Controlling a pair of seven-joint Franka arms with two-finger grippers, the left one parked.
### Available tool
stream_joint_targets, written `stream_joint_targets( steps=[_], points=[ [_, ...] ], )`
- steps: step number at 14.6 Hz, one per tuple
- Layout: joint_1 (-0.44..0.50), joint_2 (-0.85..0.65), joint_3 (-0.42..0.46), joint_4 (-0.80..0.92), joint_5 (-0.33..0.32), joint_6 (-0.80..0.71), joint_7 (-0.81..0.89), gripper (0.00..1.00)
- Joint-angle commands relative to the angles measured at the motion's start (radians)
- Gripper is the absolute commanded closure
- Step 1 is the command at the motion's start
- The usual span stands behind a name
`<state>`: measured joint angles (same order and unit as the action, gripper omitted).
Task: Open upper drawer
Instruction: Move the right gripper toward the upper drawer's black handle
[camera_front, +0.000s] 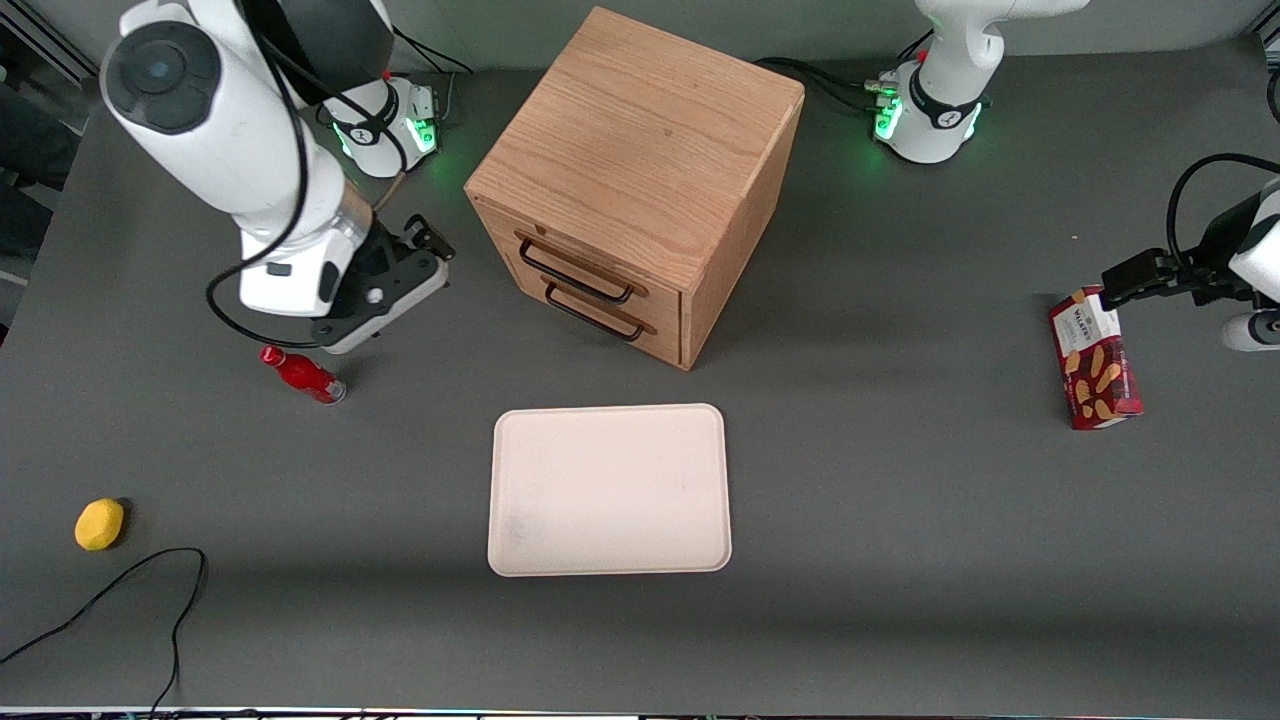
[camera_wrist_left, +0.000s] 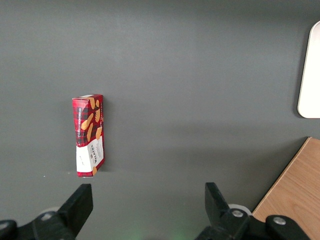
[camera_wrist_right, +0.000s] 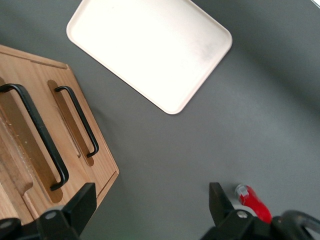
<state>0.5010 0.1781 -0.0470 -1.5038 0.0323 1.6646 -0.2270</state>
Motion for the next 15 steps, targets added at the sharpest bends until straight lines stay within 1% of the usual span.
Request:
stream_joint_targets(
  steps=[1, 4, 7, 10, 13, 15],
  points=[
    [0.053, 0.04, -0.013, 0.034, 0.012, 0.024, -0.041, 0.0],
    [0.079, 0.072, -0.013, 0.036, 0.012, 0.078, -0.032, 0.0],
    [0.082, 0.098, -0.013, 0.037, 0.009, 0.087, -0.032, 0.0],
    [0.126, 0.121, -0.013, 0.037, 0.003, 0.125, -0.035, 0.0],
    [0.131, 0.127, -0.013, 0.037, 0.011, 0.127, -0.041, 0.0],
    [0.157, 0.126, -0.013, 0.036, 0.011, 0.124, -0.041, 0.0]
  ],
)
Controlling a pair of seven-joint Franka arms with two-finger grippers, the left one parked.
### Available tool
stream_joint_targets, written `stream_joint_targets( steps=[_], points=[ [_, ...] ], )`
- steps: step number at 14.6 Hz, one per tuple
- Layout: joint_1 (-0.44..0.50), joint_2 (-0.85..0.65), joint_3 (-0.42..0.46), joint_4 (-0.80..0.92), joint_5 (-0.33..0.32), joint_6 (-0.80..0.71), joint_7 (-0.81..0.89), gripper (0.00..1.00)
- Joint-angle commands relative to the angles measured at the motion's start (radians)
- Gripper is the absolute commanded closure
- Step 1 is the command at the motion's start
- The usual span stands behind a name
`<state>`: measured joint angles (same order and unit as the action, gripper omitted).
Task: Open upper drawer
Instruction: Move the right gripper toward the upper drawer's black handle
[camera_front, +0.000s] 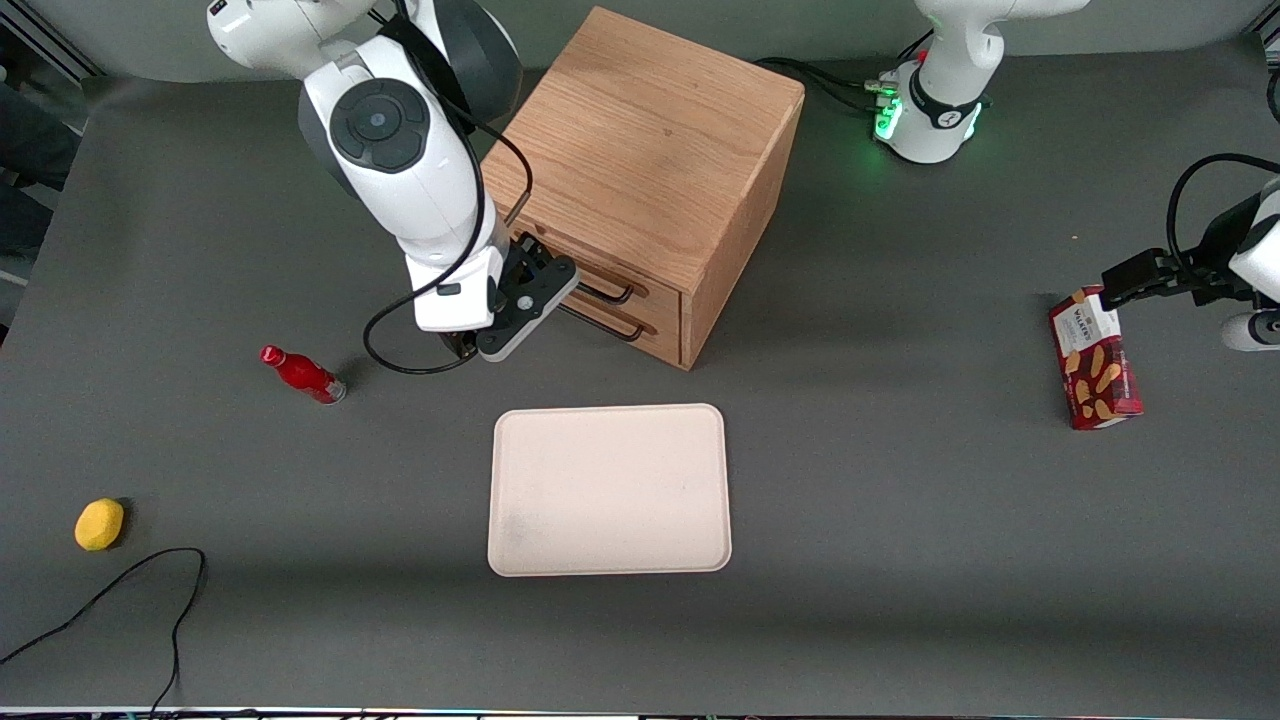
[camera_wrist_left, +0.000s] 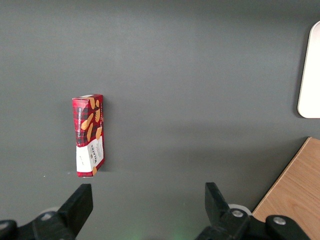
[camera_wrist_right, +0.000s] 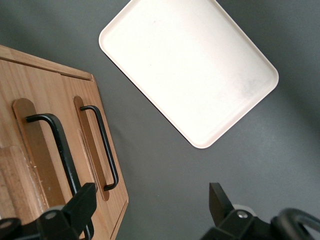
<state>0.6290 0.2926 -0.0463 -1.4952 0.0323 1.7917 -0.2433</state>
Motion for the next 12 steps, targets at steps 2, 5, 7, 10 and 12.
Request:
stream_joint_targets(
  steps=[2, 5, 7, 10, 12],
  points=[
    [0.041, 0.011, -0.013, 0.024, 0.009, -0.008, -0.037, 0.0],
    [0.061, 0.007, -0.013, 0.021, 0.011, -0.012, -0.073, 0.0],
    [0.075, 0.0, -0.013, 0.023, 0.011, -0.02, -0.086, 0.0],
    [0.08, -0.001, -0.013, 0.023, 0.011, -0.026, -0.088, 0.0],
    [0.081, -0.006, -0.013, 0.024, 0.012, -0.037, -0.088, 0.0]
  ],
)
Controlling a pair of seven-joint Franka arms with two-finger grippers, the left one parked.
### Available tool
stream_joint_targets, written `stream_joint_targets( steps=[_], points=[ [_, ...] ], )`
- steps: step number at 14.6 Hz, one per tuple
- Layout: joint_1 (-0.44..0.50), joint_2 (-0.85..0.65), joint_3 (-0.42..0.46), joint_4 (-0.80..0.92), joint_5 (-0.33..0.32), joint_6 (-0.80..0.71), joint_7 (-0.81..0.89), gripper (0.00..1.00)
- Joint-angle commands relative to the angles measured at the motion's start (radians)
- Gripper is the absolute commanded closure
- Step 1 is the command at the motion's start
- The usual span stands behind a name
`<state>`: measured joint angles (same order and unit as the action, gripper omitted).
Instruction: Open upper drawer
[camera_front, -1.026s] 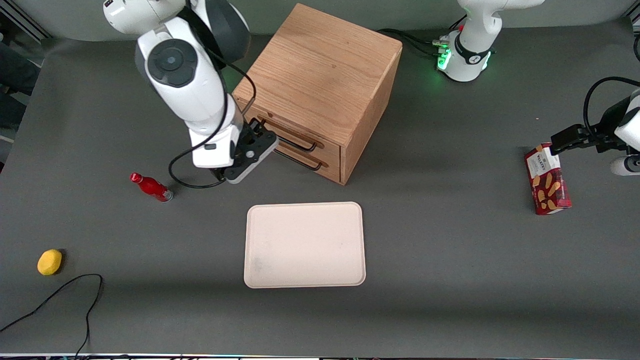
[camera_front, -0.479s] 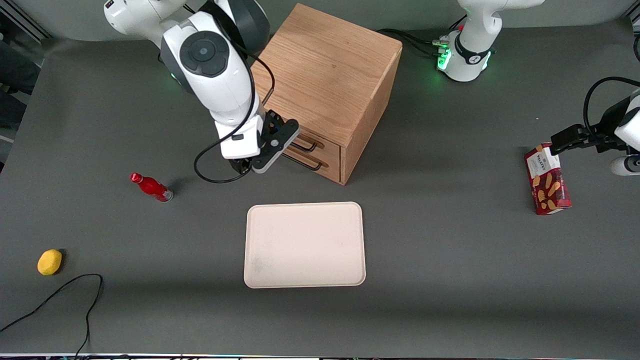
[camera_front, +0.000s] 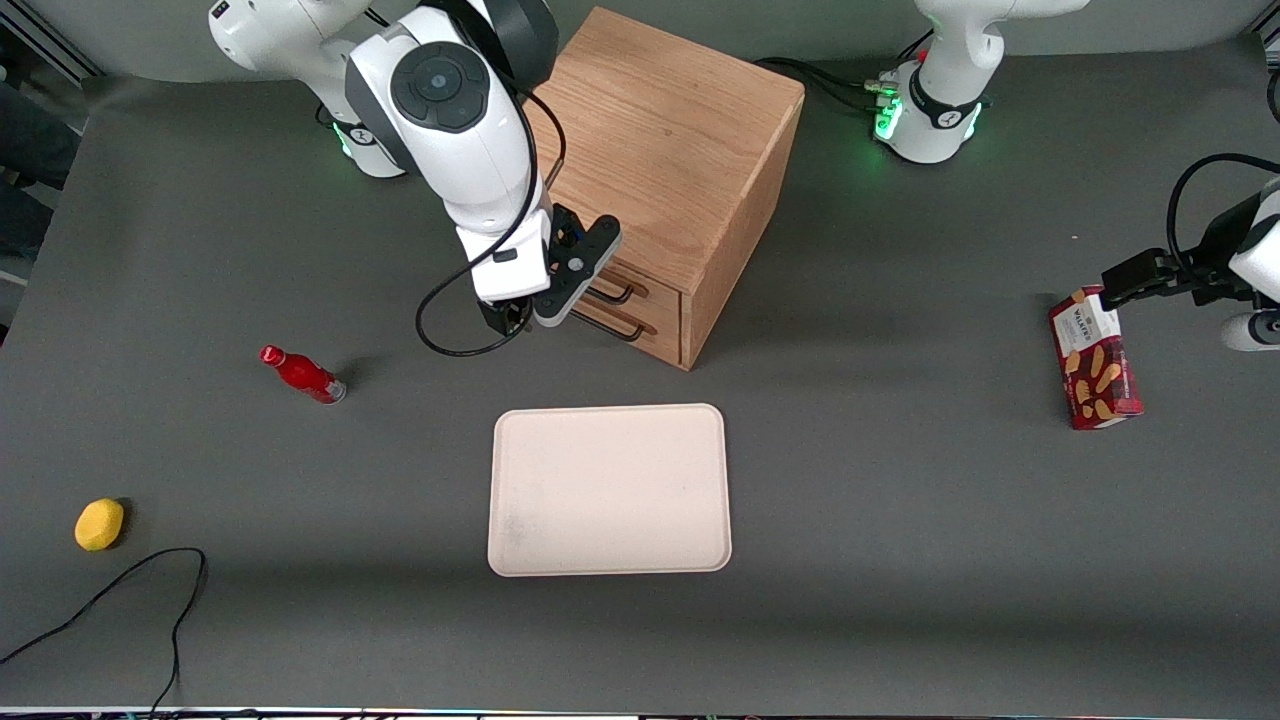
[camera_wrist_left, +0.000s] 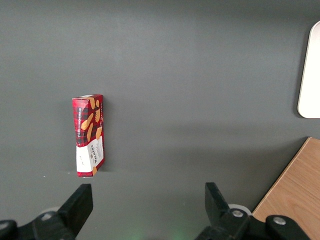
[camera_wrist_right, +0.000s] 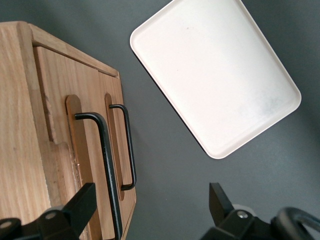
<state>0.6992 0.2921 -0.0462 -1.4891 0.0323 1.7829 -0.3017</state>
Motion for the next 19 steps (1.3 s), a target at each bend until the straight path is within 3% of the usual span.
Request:
stream_joint_targets(
  steps=[1, 4, 6, 11, 13, 19],
  points=[
    [0.011, -0.007, -0.014, 0.017, 0.014, -0.028, -0.033, 0.0],
    [0.008, -0.007, -0.018, 0.016, 0.024, -0.062, -0.08, 0.0],
    [0.006, -0.014, -0.026, 0.015, 0.078, -0.066, -0.086, 0.0],
    [0.0, -0.014, -0.029, 0.017, 0.092, -0.079, -0.085, 0.0],
    [-0.001, -0.016, -0.032, 0.015, 0.145, -0.08, -0.092, 0.0],
    [-0.006, -0.022, -0.034, 0.013, 0.17, -0.108, -0.149, 0.0]
  ],
)
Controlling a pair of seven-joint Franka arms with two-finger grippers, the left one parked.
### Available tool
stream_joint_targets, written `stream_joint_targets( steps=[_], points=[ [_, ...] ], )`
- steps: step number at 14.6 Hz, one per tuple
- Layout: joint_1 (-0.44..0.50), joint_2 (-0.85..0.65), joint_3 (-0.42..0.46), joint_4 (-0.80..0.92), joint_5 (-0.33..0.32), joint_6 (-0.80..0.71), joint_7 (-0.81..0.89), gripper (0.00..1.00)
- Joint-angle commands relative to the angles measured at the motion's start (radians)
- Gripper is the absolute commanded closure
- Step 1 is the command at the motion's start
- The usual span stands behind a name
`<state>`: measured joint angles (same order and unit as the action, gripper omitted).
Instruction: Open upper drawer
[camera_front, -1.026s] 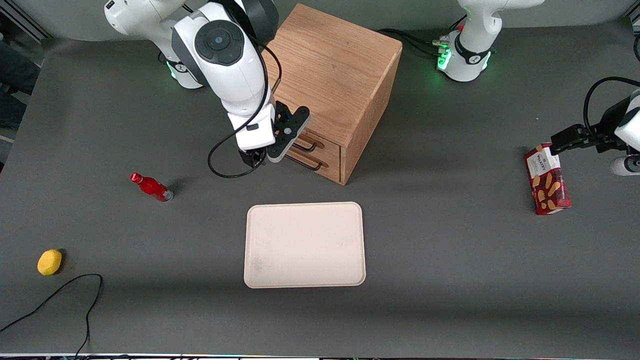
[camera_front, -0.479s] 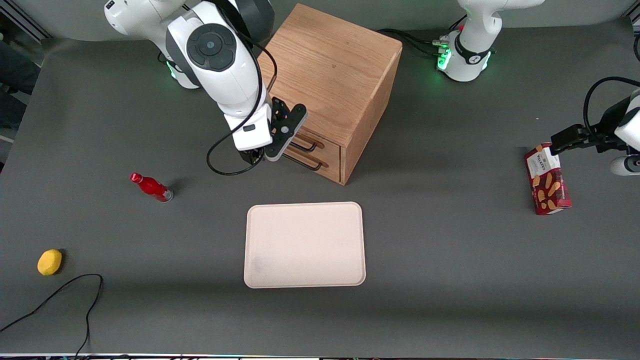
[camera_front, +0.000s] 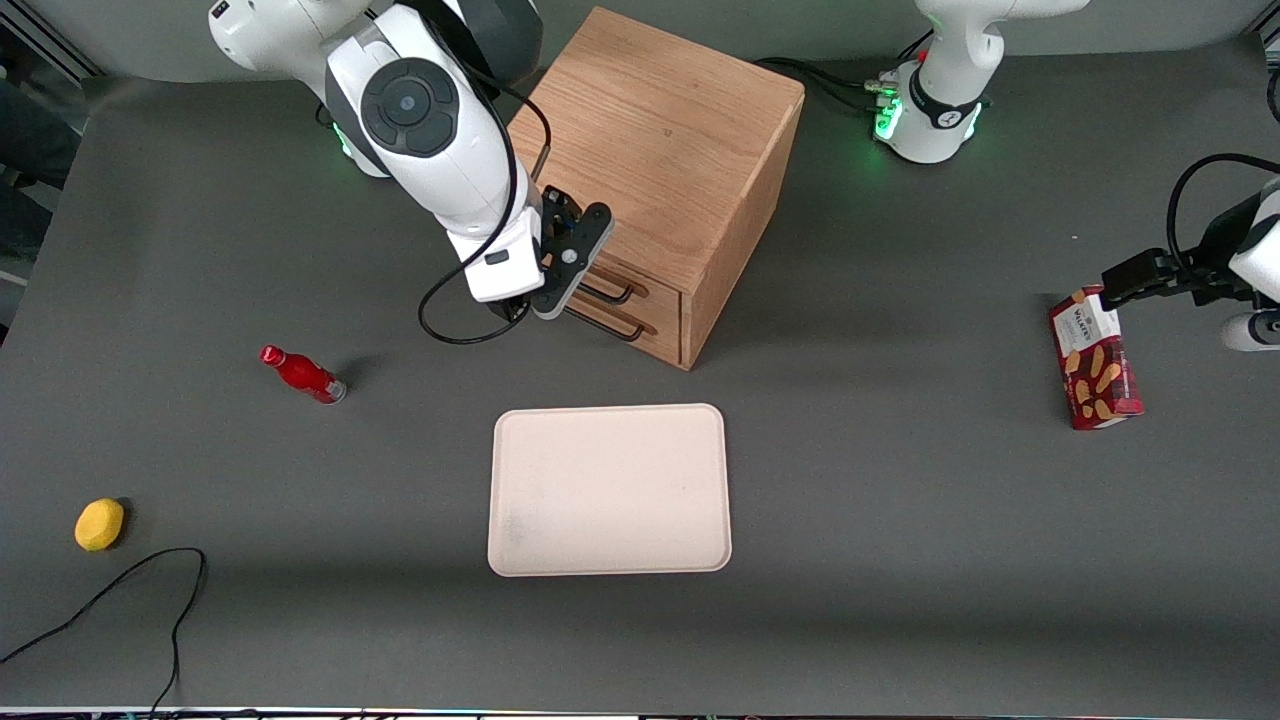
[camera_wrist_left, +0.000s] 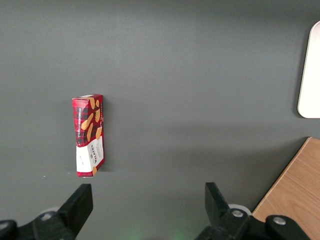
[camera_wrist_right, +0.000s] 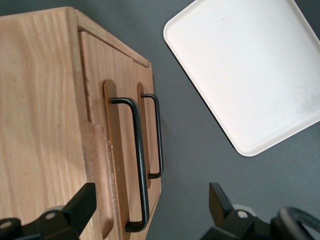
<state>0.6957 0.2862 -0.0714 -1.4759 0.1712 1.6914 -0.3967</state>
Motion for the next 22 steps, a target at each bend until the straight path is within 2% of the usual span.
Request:
stream_joint_targets(
  steps=[1, 14, 22],
  points=[
    [-0.005, -0.016, -0.008, 0.0, 0.031, -0.018, -0.071, 0.0],
    [-0.005, -0.002, -0.018, -0.015, 0.03, -0.007, -0.099, 0.0],
    [-0.001, 0.001, -0.018, -0.084, 0.022, 0.06, -0.099, 0.0]
  ],
)
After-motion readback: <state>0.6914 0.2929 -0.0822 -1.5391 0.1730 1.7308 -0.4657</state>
